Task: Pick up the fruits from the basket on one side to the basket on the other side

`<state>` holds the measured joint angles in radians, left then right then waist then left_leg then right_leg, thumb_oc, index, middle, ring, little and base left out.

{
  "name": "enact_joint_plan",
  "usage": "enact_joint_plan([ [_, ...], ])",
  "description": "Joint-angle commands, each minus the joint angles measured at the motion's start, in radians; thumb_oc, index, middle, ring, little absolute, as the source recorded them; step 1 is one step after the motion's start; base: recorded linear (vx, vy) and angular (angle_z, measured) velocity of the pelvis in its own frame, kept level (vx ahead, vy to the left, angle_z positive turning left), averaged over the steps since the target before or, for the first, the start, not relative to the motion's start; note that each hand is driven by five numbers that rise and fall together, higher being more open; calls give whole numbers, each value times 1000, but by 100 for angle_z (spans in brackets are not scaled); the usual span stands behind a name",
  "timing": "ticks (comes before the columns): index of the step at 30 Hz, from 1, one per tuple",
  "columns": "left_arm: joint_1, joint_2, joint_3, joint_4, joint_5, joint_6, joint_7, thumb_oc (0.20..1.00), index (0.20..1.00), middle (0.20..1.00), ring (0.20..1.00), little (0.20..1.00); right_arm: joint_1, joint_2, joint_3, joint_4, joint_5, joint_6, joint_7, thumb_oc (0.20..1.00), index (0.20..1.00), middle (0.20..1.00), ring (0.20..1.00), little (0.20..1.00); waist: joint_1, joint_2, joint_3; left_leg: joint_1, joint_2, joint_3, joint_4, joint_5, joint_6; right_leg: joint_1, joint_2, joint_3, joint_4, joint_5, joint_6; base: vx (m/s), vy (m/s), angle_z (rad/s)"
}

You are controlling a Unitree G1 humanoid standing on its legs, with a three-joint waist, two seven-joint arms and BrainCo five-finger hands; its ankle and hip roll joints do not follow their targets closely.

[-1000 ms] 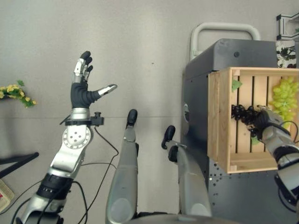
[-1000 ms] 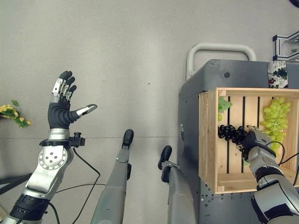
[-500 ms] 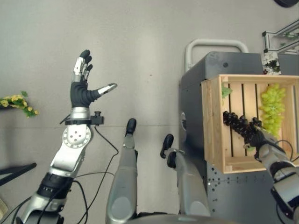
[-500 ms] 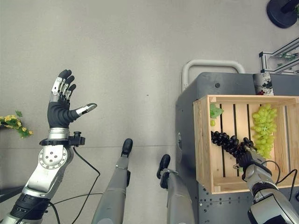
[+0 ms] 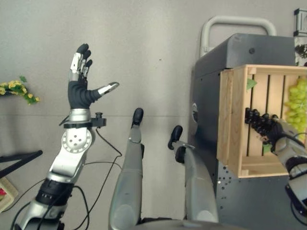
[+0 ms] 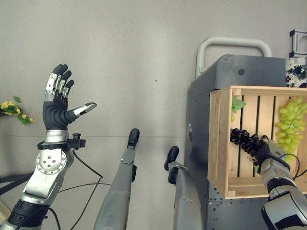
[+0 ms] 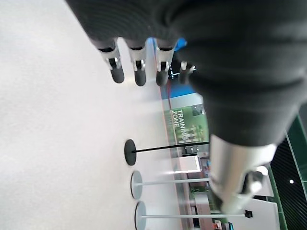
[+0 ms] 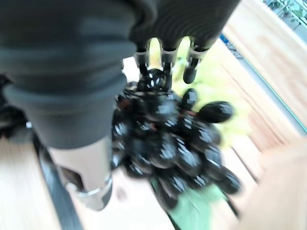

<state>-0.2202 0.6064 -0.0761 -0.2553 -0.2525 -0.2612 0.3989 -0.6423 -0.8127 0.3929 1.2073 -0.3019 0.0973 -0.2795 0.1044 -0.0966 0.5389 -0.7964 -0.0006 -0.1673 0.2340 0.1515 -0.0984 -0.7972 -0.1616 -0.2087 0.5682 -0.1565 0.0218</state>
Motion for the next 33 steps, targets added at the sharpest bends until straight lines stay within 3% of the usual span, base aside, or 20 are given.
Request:
enact_joint_plan([
  [1,17,-47,42,-128,-10,-61,24,1000,1000,1000,1000,1000,-37,-58,59,31,21,7,-11,1000,1000,1000,1000,1000,-23,62,-19,-58,-8,36,132,-122,32,-21,-18,8,-127,130,76,0,0,0],
  [9,12,-44,31,-146,-15,-71,38,1000,1000,1000,1000,1000,-117,-79,82,54,28,13,-42,1000,1000,1000,1000,1000,-22,94,-19,-128,-18,43,150,-122,32,-99,-24,21,-92,122,77,9,1,1],
  [10,24,-46,23,-144,-14,-70,40,1000,1000,1000,1000,1000,-110,-75,89,55,28,13,-43,1000,1000,1000,1000,1000,-22,97,-19,-101,-19,41,158,-154,30,-79,-23,31,-76,93,84,0,0,0],
  [11,14,-46,25,-145,-14,-70,43,1000,1000,1000,1000,1000,-123,-75,84,54,29,15,-45,1000,1000,1000,1000,1000,-22,100,-19,-132,-19,45,153,-126,34,-106,-27,22,-86,120,78,13,4,5],
  [13,17,-48,20,-142,-12,-70,48,1000,1000,1000,1000,1000,-121,-67,90,58,33,15,-46,1000,1000,1000,1000,1000,-25,104,-19,-114,-19,46,157,-148,34,-96,-26,33,-71,99,84,-2,8,8],
  [15,0,-45,20,-141,-12,-72,51,1000,1000,1000,1000,1000,-134,-65,92,61,36,15,-41,1000,1000,1000,1000,1000,-26,106,-19,-139,-20,52,154,-128,37,-121,-28,31,-76,118,80,1,4,2],
  [17,7,-46,14,-138,-13,-72,54,1000,1000,1000,1000,1000,-131,-63,101,72,43,15,-36,1000,1000,1000,1000,1000,-29,107,-19,-117,-22,52,166,-160,36,-106,-27,45,-61,90,87,32,-3,0],
  [18,-6,-46,18,-140,-13,-73,56,1000,1000,1000,1000,1000,-146,-66,97,77,46,15,-35,1000,1000,1000,1000,1000,-29,108,-19,-148,-21,55,158,-131,38,-133,-29,37,-73,118,81,0,0,0],
  [19,0,-48,13,-140,-13,-73,56,1000,1000,1000,1000,1000,-143,-64,102,85,51,14,-31,1000,1000,1000,1000,1000,-30,109,-19,-128,-22,52,162,-152,36,-117,-29,45,-62,97,86,-62,23,0],
  [20,-7,-47,15,-143,-13,-74,56,1000,1000,1000,1000,1000,-157,-69,97,87,59,13,-31,1000,1000,1000,1000,1000,-30,110,-19,-152,-22,55,157,-130,39,-139,-30,38,-72,117,81,0,0,0],
  [22,9,-52,9,-140,-16,-74,55,1000,1000,1000,1000,1000,-152,-67,103,93,71,6,-28,796,796,796,796,796,-31,112,-19,-125,-22,55,163,-160,37,-117,-29,49,-59,92,88,31,-2,0],
  [23,9,-52,10,-141,-14,-75,56,1000,1000,1000,1000,1000,-158,-67,102,94,79,3,-28,555,555,555,555,555,-33,112,-19,-127,-23,56,164,-161,38,-119,-30,49,-59,93,89,49,-4,1],
  [25,-3,-50,15,-143,-14,-76,57,1000,1000,1000,1000,1000,-171,-70,96,94,87,-3,-29,307,307,307,307,307,-33,112,-19,-157,-24,59,158,-132,41,-146,-32,41,-70,120,82,-30,11,0],
  [26,5,-51,8,-140,-13,-77,58,1000,1000,1000,1000,1000,-162,-66,109,100,92,-7,-24,200,200,200,200,200,-34,113,-19,-131,-24,56,166,-161,38,-125,-30,51,-56,93,89,-48,12,-2],
  [27,-7,-50,12,-144,-13,-78,58,1000,1000,1000,1000,1000,-173,-66,103,103,96,-7,-21,200,200,200,200,200,-34,114,-19,-160,-25,59,158,-132,42,-151,-33,42,-68,121,83,44,-9,-1],
  [31,7,-53,3,-142,-18,-82,56,1000,1000,1000,1000,1000,-173,-68,115,120,104,-11,-10,200,200,200,200,200,-33,118,-19,-132,-27,59,161,-160,39,-127,-32,54,-60,96,91,8,2,-2],
  [33,-5,-52,10,-147,-17,-82,57,1000,1000,1000,1000,1000,-187,-71,110,122,106,-13,-9,200,200,200,200,200,-33,121,-19,-159,-26,62,148,-130,42,-152,-33,47,-74,124,85,-26,8,-2],
])
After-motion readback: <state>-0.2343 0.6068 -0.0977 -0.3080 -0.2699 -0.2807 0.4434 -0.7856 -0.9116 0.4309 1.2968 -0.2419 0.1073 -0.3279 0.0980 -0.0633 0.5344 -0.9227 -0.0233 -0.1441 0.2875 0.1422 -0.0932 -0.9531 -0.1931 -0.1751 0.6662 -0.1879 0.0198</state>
